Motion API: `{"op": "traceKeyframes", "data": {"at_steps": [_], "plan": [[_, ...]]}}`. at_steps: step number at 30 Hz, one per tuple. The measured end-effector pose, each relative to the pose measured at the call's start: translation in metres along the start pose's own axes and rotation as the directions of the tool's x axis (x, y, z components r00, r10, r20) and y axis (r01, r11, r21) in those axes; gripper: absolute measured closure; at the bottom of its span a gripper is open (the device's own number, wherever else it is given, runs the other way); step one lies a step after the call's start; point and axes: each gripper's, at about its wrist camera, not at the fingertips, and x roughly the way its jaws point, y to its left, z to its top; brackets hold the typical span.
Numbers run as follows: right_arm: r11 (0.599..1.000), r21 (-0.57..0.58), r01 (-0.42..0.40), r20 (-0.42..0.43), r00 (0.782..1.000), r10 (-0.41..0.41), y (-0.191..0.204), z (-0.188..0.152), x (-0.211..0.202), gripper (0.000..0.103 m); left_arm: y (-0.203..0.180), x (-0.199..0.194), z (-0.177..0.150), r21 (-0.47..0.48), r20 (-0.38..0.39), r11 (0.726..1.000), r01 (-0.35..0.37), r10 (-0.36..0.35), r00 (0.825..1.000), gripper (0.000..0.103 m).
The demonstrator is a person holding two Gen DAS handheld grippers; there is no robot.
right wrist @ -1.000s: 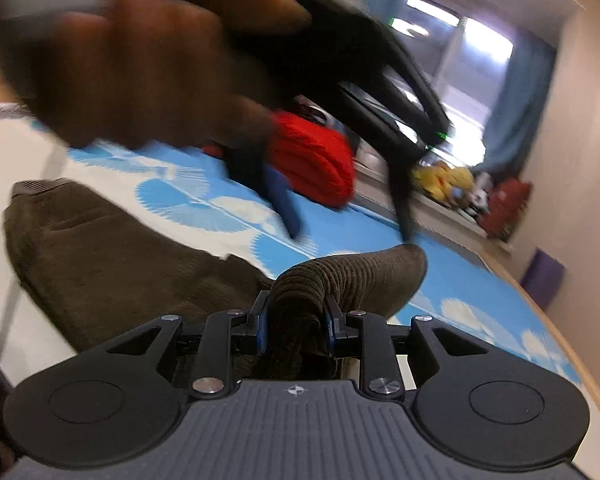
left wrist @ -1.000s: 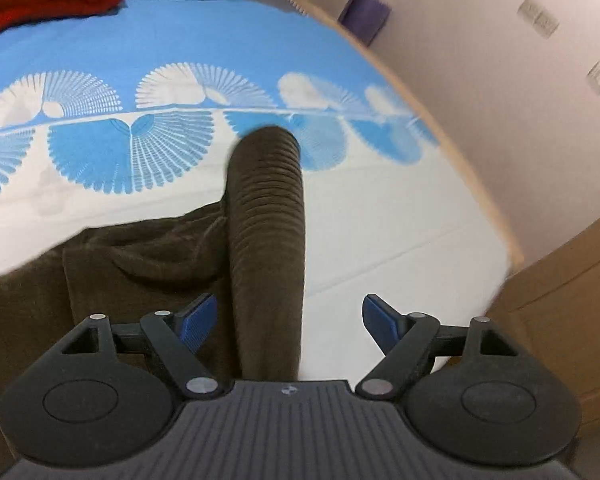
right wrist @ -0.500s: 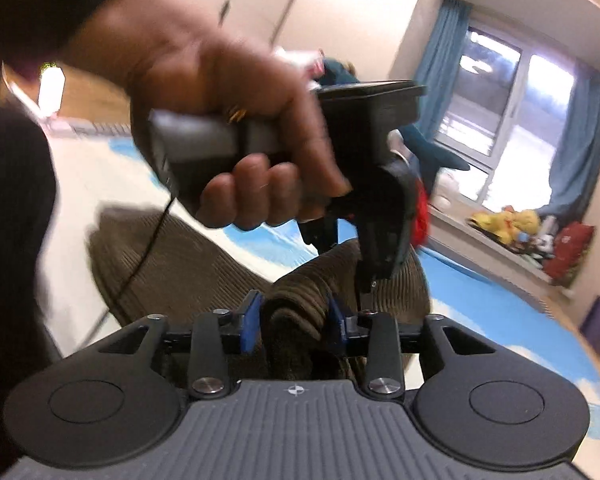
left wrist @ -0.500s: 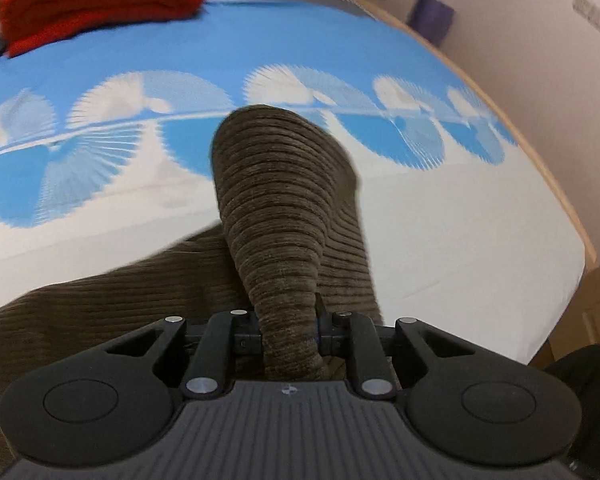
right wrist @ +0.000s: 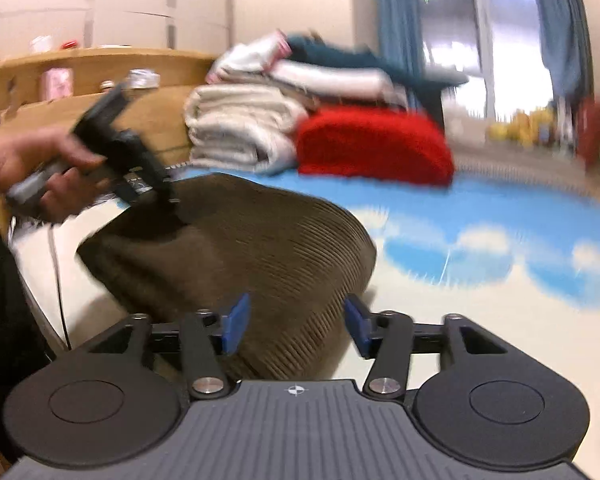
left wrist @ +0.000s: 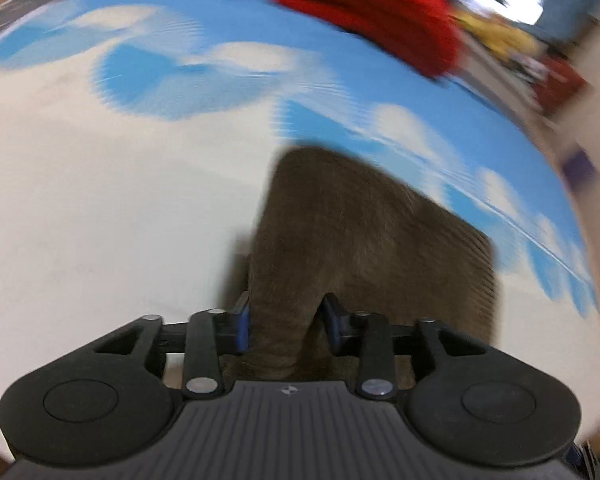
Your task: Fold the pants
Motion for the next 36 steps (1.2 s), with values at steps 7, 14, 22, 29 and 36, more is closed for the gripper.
{"op": "traceKeyframes", "data": {"at_steps": [7, 14, 22, 29, 36], "plan": [[0.929, 0.368, 0.035, -0.223, 0.973, 0.052, -0.036, 0.002, 0.095, 0.027, 0.059, 0.022, 0.011, -0.187, -0.064, 0.97, 0.153, -0.167, 0.984, 0.019], [0.879, 0.467, 0.097, -0.408, 0.905, 0.117, -0.049, -0.005, 0.174, 0.027, 0.048, 0.064, 0.004, -0.17, -0.178, 0.966, 0.194, -0.224, 0.958, 0.016], [0.901, 0.432, 0.039, -0.361, 0.923, 0.133, -0.048, 0.038, 0.181, 0.078, 0.016, 0.065, 0.012, -0.163, -0.15, 0.96, 0.226, -0.251, 0.956, 0.056], [0.914, 0.398, 0.074, -0.329, 0.942, 0.067, -0.131, 0.068, 0.132, 0.079, -0.104, 0.092, -0.001, -0.037, -0.198, 0.946, 0.321, -0.322, 0.926, 0.06], [0.875, 0.411, 0.255, -0.372, 0.924, -0.095, -0.249, 0.032, 0.071, 0.079, -0.231, 0.13, -0.033, 0.167, -0.257, 0.903, 0.395, -0.347, 0.902, 0.054]]}}
